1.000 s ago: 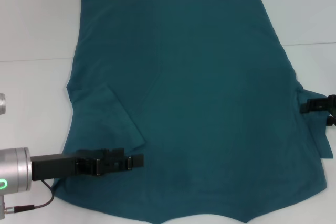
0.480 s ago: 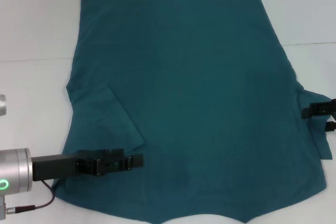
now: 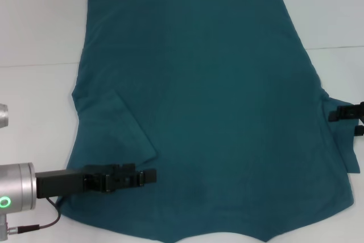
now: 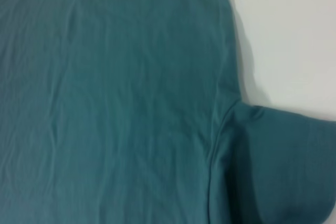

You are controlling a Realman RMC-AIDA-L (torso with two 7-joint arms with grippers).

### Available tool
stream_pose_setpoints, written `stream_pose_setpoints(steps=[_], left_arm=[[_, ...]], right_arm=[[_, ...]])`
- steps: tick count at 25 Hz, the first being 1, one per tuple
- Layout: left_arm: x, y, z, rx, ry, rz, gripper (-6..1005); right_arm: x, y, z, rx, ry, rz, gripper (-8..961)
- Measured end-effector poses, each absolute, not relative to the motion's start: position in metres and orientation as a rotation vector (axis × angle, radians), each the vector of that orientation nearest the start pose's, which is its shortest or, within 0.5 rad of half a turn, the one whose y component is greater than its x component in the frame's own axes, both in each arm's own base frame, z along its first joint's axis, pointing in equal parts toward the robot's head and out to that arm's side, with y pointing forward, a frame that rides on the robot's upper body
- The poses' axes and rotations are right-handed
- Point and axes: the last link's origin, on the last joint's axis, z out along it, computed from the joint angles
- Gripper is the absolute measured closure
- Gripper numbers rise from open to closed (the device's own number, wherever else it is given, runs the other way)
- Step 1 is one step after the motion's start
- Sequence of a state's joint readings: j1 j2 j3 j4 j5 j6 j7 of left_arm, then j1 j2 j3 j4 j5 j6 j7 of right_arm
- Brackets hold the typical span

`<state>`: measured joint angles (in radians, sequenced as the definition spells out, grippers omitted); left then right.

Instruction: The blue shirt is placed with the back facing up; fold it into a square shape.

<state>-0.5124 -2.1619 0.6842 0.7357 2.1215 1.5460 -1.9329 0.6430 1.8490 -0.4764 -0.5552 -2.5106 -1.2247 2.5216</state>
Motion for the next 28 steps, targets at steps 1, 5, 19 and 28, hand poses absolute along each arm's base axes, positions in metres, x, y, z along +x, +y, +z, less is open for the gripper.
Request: stream_pose_setpoints(steps=[1, 5, 19, 28], left_arm=[[-0.2582, 0.3177, -0.0267, -2.608, -1.399, -0.69, 94], [-0.2589, 0.3185, -0.0266, -2.602, -1.398, -0.688, 94], [-0.2594, 0.3186, -0.0263, -2.6, -1.399, -0.686, 95], [-0.2595, 0.3188, -0.0262, -2.599, -1.399, -0.685, 95]], right_arm=[[0.3563, 0.381, 0.096, -1.766, 1.89, 0.32, 157], [0.3564, 0.3814, 0.0962, -1.765, 1.888, 0.321, 170], [0.3537, 0.3804, 0.0928, -1.783, 1.896, 0.33, 216], [0.358, 0.3784, 0.0964, -1.769, 1.895, 0.315, 449]])
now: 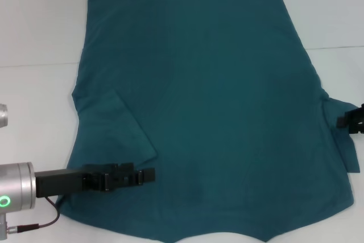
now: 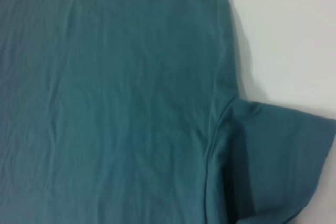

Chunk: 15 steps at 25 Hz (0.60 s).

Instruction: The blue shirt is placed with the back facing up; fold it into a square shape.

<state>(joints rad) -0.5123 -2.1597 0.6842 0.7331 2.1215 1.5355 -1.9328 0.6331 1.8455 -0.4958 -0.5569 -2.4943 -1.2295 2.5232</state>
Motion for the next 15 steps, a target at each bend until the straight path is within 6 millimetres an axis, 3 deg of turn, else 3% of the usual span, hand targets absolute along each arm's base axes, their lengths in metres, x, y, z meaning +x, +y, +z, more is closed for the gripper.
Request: stream_pose_setpoints(steps=[10, 12, 15], left_arm=[[-0.2598, 0.3186, -0.0262, -2.598, -1.4, -0.685, 94], [-0.2599, 0.3185, -0.0262, -2.598, -1.4, -0.685, 94], [-0.2603, 0.318, -0.0267, -2.597, -1.404, -0.686, 94]], right_arm=[[0.3587, 0.3783, 0.0963, -1.77, 1.893, 0.297, 672], [0.3596, 0.3777, 0.096, -1.769, 1.893, 0.287, 897], [0.3597, 0.3776, 0.0964, -1.768, 1.893, 0.285, 926]])
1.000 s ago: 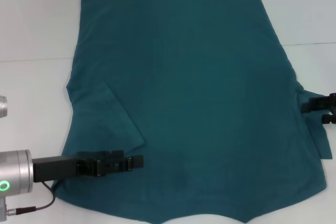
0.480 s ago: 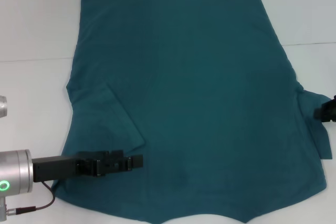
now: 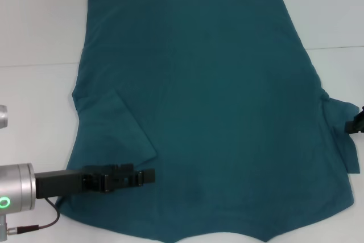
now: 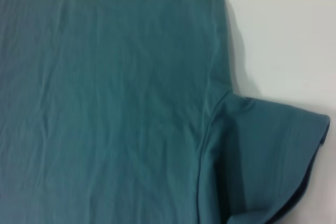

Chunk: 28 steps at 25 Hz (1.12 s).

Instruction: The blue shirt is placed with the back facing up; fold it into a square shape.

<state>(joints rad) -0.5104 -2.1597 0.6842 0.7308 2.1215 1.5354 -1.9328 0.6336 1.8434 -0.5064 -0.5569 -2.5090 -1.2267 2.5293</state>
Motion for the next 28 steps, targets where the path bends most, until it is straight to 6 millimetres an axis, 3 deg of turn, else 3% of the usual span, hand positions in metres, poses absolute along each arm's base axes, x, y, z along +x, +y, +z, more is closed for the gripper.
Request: stream_pose_setpoints(steps=[8, 23, 28], left_arm=[[-0.264, 0.317, -0.027, -2.58, -1.419, -0.68, 94], [-0.266, 0.315, -0.028, -2.576, -1.425, -0.68, 95], [-0.266, 0.316, -0.028, -2.574, -1.424, -0.68, 95]], right_arm=[[0.358, 0.377, 0.101, -1.776, 1.902, 0.301, 948], [0.367, 0.372, 0.113, -1.736, 1.895, 0.292, 594], [0.37, 0.371, 0.106, -1.715, 1.893, 0.295, 521]])
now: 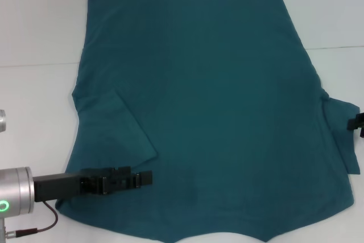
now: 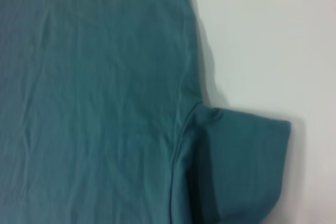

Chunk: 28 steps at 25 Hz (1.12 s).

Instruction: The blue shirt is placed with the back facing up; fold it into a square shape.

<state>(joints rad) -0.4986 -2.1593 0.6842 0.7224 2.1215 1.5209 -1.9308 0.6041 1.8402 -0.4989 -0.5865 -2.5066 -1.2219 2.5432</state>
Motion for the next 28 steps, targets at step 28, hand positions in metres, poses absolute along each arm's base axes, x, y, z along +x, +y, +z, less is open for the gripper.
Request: stream_pose_setpoints(steps=[28], left_arm=[[-0.267, 0.317, -0.028, -2.561, -1.425, -0.672, 94]], right_arm=[[0.362, 0.384, 0.078, -1.706, 1.884, 0.306, 528]])
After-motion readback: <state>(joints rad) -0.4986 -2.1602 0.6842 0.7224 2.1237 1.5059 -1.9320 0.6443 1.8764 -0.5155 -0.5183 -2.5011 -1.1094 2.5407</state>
